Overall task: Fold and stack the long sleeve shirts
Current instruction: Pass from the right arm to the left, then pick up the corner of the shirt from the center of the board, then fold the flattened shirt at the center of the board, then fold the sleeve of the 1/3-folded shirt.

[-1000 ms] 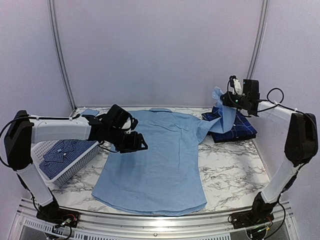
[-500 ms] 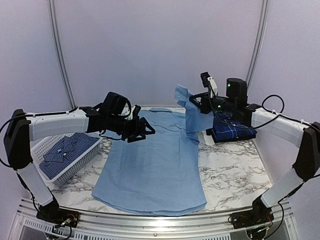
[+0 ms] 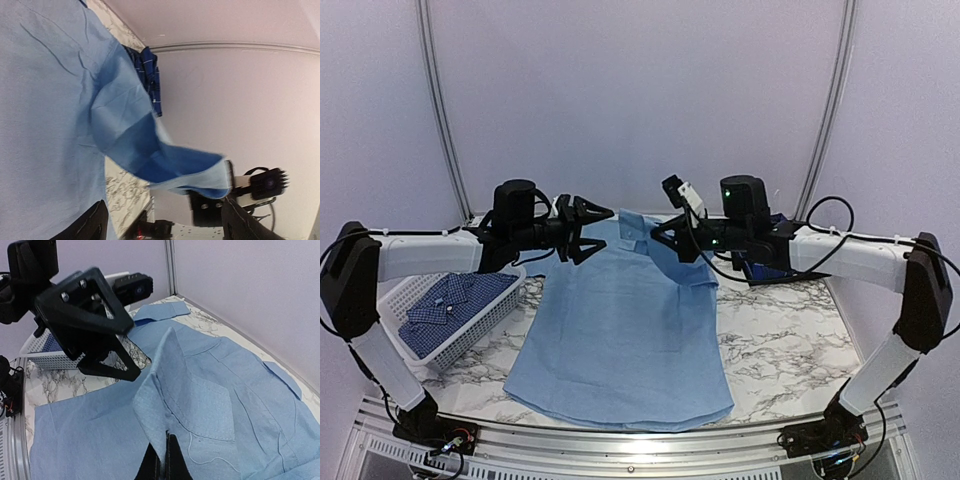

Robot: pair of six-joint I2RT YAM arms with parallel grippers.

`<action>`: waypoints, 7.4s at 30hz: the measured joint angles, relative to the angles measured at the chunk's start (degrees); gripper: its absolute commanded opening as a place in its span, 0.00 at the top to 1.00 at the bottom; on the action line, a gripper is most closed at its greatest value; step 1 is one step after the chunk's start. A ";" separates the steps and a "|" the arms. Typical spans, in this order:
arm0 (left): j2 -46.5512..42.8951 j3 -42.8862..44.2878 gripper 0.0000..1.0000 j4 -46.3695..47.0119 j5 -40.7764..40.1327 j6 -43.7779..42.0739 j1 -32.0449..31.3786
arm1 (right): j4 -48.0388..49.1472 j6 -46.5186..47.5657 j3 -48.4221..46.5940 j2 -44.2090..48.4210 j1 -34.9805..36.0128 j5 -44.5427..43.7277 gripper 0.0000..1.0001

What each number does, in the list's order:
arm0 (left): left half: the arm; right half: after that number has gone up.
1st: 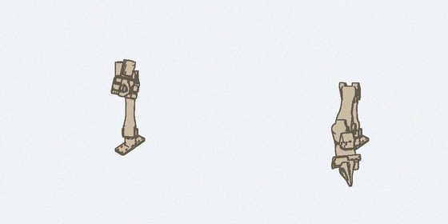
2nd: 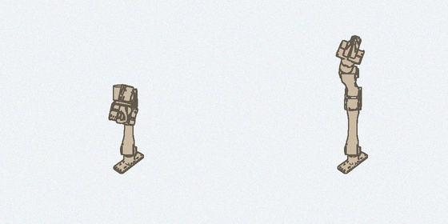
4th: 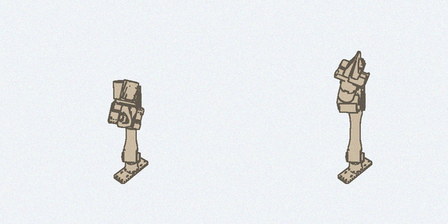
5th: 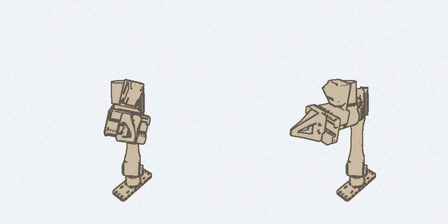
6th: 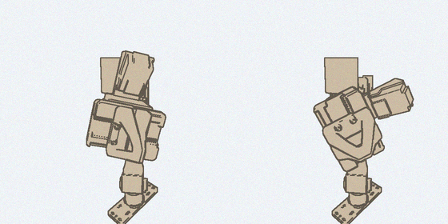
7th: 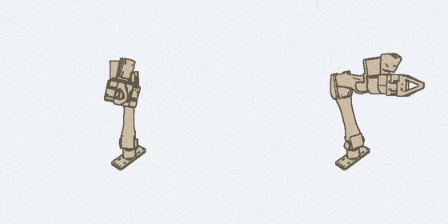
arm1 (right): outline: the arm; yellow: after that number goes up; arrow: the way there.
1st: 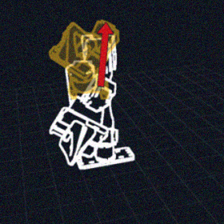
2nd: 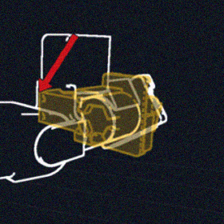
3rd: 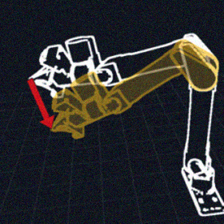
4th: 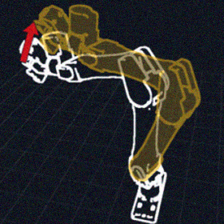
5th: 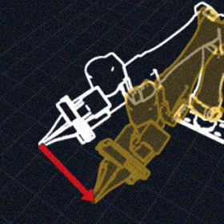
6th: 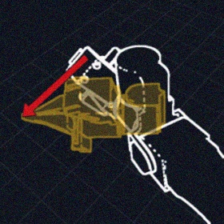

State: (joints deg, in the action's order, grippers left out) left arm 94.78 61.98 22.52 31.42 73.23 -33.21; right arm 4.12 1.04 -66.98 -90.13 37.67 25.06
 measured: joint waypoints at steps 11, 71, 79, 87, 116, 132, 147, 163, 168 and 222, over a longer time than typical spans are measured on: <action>-1.46 -0.17 0.34 9.29 1.01 9.97 0.15 | -3.10 6.14 -3.85 -5.62 6.97 -10.86 1.00; 3.65 18.75 1.00 -17.33 -11.08 -14.84 3.34 | -12.79 1.92 -9.60 -10.16 12.83 -33.66 0.35; 2.89 25.16 1.00 -27.30 -21.86 -24.26 4.85 | -19.78 -11.93 -2.08 1.57 11.54 -37.59 0.36; 1.25 22.93 1.00 -31.50 -26.88 -26.36 7.06 | -29.27 -25.18 9.86 9.20 11.72 -37.62 0.41; 0.02 22.67 1.00 -31.95 -27.87 -28.35 7.34 | -37.24 -57.02 36.28 28.02 23.96 -22.29 0.89; 0.02 28.35 1.00 -33.53 -30.45 -31.93 8.33 | -37.31 -53.83 25.88 21.62 27.98 -21.05 1.00; 1.33 32.41 1.00 -38.51 -33.44 -38.23 16.11 | -29.40 -41.51 3.06 -7.08 29.03 -10.99 1.00; -0.17 27.82 1.00 -40.48 -35.08 -40.15 17.59 | -23.74 -38.56 4.87 -13.18 29.03 -4.09 1.00; -0.76 27.82 1.00 -40.57 -35.60 -40.37 17.64 | -23.12 -38.75 6.49 -11.80 29.03 -3.04 1.00; -1.75 26.77 1.00 -40.92 -31.89 -41.81 17.64 | -10.03 -32.85 -20.59 -26.84 -10.54 -11.63 0.86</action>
State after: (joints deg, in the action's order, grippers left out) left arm 93.03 88.75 -18.39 -0.47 31.42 -15.57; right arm -5.91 -31.81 -87.57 -116.97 27.14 13.43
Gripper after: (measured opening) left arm 0.008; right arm 0.140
